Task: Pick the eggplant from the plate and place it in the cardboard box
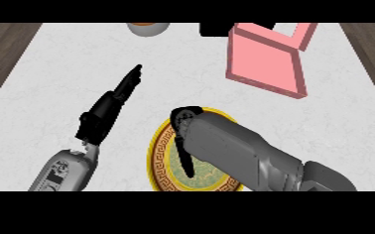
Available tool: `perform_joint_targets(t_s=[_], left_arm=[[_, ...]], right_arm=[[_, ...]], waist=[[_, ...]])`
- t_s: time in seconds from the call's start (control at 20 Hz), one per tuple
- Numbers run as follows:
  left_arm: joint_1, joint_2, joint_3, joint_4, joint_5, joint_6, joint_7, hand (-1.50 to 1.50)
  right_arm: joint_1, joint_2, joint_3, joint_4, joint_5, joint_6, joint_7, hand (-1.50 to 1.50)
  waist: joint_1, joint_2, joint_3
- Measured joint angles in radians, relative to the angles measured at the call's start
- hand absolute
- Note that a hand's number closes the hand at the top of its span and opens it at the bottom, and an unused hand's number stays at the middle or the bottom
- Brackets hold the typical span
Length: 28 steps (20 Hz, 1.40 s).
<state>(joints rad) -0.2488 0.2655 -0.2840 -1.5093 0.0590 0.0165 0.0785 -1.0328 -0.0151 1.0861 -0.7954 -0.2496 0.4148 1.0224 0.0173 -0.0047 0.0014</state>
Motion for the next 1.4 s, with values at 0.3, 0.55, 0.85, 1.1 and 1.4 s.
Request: perform_joint_targets(t_s=[0.3, 0.55, 0.85, 1.1, 1.4], left_arm=[[0.032, 0.000, 0.008, -0.024, -0.005, -0.016, -0.008, 0.00], [0.034, -0.001, 0.025, -0.027, -0.011, -0.023, -0.001, 0.00], [0.050, -0.009, 0.038, -0.016, -0.023, -0.024, -0.022, 0.00], [0.074, -0.005, 0.058, -0.013, -0.022, -0.009, -0.020, 0.00], [0.077, -0.001, 0.072, -0.020, -0.021, -0.003, -0.011, 0.00]], right_arm=[[0.008, -0.004, 0.018, -0.009, 0.022, -0.001, 0.005, 1.50], [0.016, -0.011, 0.016, -0.005, 0.062, 0.023, -0.035, 1.50], [0.050, -0.059, 0.010, -0.074, 0.199, -0.087, -0.137, 1.50], [0.038, -0.205, -0.086, -0.211, 0.318, -0.385, -0.314, 1.50], [0.155, -0.392, -0.134, -0.392, 0.477, -0.698, -0.432, 1.50]], waist=[[0.001, -0.005, 0.000], [-0.004, -0.009, 0.002], [-0.019, -0.012, 0.003], [-0.073, -0.022, 0.005], [-0.088, -0.018, 0.002]])
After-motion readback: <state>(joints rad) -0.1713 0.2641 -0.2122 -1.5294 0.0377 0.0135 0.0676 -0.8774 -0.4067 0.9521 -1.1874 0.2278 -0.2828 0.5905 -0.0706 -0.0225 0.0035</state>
